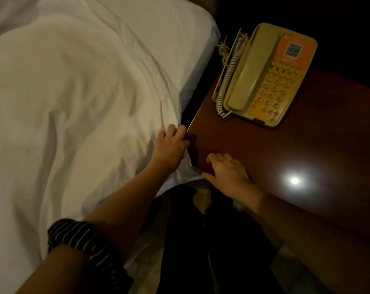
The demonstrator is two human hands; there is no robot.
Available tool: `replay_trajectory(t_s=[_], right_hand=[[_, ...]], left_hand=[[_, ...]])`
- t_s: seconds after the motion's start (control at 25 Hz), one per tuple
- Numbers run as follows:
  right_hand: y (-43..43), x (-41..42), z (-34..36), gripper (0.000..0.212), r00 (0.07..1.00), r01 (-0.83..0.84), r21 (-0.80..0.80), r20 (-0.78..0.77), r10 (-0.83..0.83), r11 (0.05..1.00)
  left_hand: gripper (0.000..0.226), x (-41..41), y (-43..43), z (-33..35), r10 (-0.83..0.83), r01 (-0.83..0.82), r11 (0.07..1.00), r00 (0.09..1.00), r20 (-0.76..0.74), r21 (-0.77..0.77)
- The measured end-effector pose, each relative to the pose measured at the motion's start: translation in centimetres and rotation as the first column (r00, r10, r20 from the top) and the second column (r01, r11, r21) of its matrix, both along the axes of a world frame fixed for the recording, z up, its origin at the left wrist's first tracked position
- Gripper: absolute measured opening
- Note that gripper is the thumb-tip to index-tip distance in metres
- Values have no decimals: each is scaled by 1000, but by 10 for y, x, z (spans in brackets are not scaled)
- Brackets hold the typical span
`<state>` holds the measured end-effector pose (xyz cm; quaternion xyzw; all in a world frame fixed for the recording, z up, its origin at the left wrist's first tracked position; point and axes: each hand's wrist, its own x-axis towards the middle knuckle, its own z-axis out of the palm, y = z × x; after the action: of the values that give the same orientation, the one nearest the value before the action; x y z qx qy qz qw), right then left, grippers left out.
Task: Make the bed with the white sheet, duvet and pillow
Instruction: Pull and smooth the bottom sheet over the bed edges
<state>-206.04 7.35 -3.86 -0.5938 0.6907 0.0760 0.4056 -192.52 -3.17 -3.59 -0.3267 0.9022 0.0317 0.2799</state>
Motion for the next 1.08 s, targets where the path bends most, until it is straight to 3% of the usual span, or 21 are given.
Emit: replay_trajectory(t_s=[0.08,0.16,0.28,0.4,0.56,0.68,0.76,0.88,0.96,1.08], right_hand=[[-2,3,-2,45,1000,-5,7,3,5,1000],[-5,6,-2,48,1000,12,-9,6,-12,1000],[-5,15,0,56,999,35,-14,3,-35,999],[1,25,5,53,998,55,-30,-8,-55,998],[9,24,14,32,969,232,-100,112,-221,968],[20,24,22,31,881,415,-9,254,-399,910],[27,26,35,28,765,601,-37,314,-562,798],[31,18,65,22,616,785,-235,386,-686,573],[31,0,88,18,652,754,-368,327,-684,543],[39,-33,112,5,784,528,-539,11,-621,657]], left_hand=[[37,0,-3,0,8,-7,999,1000,-17,46],[26,8,-3,0,34,-15,993,985,-168,117],[12,23,-2,5,-6,48,997,855,-518,68],[24,21,2,23,13,81,991,736,-677,106],[29,7,-2,39,19,125,981,704,-710,151],[31,8,-3,44,-6,134,983,702,-712,125],[30,2,-3,53,0,136,982,685,-728,128],[21,-28,-5,81,53,147,971,640,-767,190],[14,-54,-8,102,97,137,965,602,-793,222],[13,-81,2,124,129,119,964,578,-806,239]])
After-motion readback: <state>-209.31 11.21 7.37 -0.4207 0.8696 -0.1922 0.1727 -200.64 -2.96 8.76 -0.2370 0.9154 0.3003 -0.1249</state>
